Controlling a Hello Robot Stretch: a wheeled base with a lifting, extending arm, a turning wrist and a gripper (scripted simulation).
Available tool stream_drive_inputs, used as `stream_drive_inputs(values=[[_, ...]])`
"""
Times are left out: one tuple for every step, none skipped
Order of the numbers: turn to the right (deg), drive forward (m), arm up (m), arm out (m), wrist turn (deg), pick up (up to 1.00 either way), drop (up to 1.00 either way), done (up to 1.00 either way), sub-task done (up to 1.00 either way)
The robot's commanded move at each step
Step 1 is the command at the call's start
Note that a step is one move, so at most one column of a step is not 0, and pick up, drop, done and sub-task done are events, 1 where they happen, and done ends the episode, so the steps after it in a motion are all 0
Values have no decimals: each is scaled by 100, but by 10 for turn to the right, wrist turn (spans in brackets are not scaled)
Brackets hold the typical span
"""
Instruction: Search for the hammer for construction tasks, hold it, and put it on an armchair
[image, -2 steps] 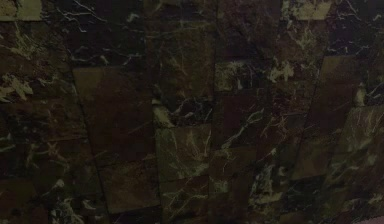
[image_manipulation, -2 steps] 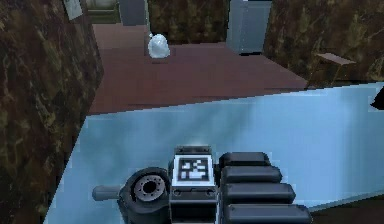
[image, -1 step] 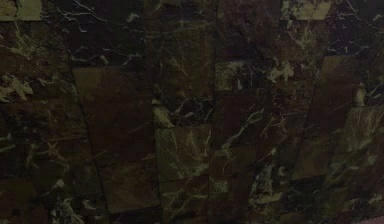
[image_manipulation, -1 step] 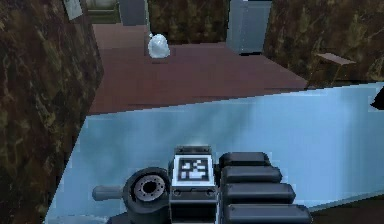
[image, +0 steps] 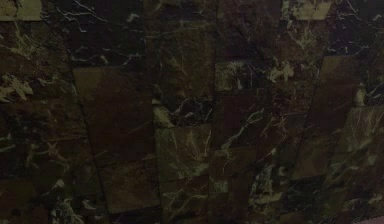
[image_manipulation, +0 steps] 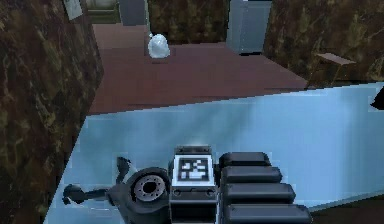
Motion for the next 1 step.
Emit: stream_drive_inputs(values=[[0,0,0,0,450,0,0,0,0]])
